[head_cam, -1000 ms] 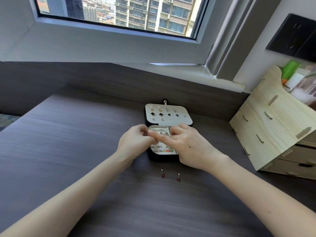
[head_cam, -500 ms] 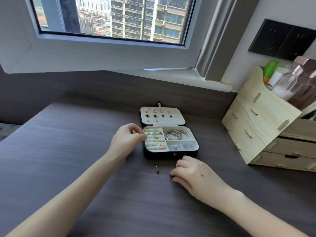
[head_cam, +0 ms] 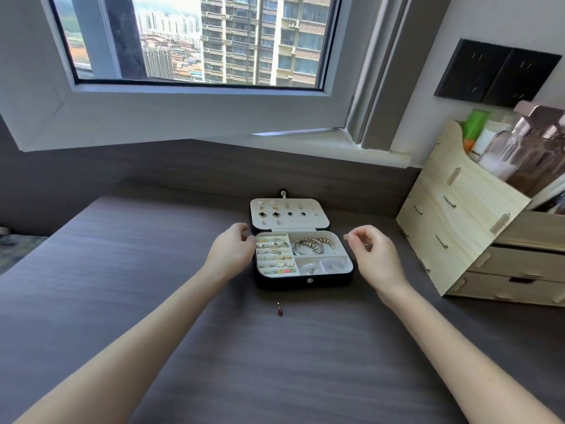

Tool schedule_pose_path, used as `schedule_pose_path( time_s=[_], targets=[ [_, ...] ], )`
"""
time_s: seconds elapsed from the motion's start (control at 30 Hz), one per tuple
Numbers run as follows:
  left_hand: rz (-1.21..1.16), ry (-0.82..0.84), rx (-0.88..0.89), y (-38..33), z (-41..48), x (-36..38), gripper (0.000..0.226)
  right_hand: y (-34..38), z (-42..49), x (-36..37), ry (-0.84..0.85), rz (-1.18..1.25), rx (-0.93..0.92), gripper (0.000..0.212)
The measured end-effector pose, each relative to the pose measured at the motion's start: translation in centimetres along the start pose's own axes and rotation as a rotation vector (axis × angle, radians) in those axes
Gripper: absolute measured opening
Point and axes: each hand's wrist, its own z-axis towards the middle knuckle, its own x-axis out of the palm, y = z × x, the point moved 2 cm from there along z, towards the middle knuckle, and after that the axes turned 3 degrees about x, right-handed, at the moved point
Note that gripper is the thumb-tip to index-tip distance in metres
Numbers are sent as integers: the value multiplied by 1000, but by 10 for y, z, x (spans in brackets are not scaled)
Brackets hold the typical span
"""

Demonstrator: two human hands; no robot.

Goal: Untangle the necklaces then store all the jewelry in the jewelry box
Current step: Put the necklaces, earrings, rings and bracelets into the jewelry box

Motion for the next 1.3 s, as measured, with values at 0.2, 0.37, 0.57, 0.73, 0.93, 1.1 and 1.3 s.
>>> schedule_pose_path(
  time_s=[0.2,0.37,0.57,0.73,0.93,1.1,1.3],
  targets=[
    [-219,3,-131,-16,24,4,55,-2,-3,8,47,282,176,18],
    [-157,-10,-146,-24,30,9,51,-5,-20,6,44,299,164,16],
    [-295,-10,-162,-9,14,8,58,-10,-49,-3,61,387,168,16],
    [-381,-17,-128,0,-10,7,51,-12,-76,-8,105,473,175,16],
    [-378,-18,-112,9,-34,3,46,-12,-96,-17,126,481,202,16],
    [33,-8,-31,3,-35,-5,51,12,-82,-30,8,337,81,13],
    [7,-80,535,-50,-58,-3,14,48,-60,-18,251,892,283,11]
  ],
)
